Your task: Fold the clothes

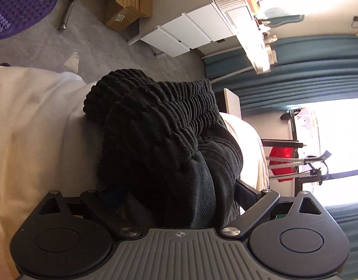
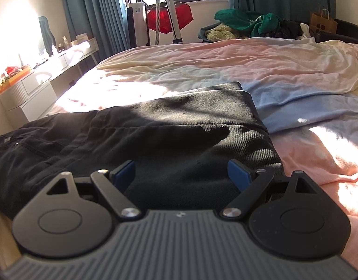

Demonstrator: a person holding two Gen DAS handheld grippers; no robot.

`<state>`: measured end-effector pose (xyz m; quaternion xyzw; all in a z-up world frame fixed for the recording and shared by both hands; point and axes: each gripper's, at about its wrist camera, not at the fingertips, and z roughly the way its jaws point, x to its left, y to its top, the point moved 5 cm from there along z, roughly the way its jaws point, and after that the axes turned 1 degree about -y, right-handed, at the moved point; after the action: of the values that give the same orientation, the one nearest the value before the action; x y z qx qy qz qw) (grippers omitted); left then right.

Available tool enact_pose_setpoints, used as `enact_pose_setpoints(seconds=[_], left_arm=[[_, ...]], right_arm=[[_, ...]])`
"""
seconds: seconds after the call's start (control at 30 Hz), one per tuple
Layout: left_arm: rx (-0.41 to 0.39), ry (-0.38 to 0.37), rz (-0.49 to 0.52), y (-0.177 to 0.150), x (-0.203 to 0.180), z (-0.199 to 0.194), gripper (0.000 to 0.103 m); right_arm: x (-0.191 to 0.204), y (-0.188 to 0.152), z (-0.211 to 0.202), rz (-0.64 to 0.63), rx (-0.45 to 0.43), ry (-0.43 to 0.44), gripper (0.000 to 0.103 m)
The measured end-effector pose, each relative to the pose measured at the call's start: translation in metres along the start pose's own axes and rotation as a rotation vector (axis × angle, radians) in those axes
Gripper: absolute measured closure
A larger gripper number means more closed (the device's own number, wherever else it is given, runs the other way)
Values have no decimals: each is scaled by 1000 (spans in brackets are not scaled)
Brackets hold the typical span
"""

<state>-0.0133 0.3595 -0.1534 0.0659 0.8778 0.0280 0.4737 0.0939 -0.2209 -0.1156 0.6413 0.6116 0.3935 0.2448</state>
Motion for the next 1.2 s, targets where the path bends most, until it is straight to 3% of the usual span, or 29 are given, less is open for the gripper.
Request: enact_pose_setpoints(seconds=[0.1, 0.23, 0.4, 0.47, 0.57, 0.7, 0.8, 0.97, 1.1, 1.2], left_arm=[[-41, 21, 30, 5, -1, 2, 7], [-101, 57, 88, 6, -8, 2, 22], [-145, 53, 180, 6, -22, 1, 45], [-169, 56, 236, 3, -33, 2, 53], [-208, 65, 326, -3, -47, 2, 59], [-281, 83, 474, -20, -76, -4, 63], [-355, 84, 589, -35, -102, -15, 64], [-519, 34, 823, -102, -179, -34, 65], [-598, -80, 997, -182, -241, -47, 65], [-629, -179, 1074, -249, -272, -51, 65]], right_arm=[[12, 6, -10, -15, -72, 57, 16], [30, 2, -10, -72, -79, 85, 16], [42, -21, 20, -148, 80, 60, 16], [42, -19, 18, -139, 71, 58, 16], [39, -10, 5, -84, 2, 72, 16], [36, -21, 23, -95, 95, 69, 15], [36, -13, 16, -82, 75, 74, 16], [13, 11, -15, 35, 5, 111, 16], [-26, 31, -39, 161, -79, 73, 16], [-59, 37, -50, 266, -134, 36, 16]])
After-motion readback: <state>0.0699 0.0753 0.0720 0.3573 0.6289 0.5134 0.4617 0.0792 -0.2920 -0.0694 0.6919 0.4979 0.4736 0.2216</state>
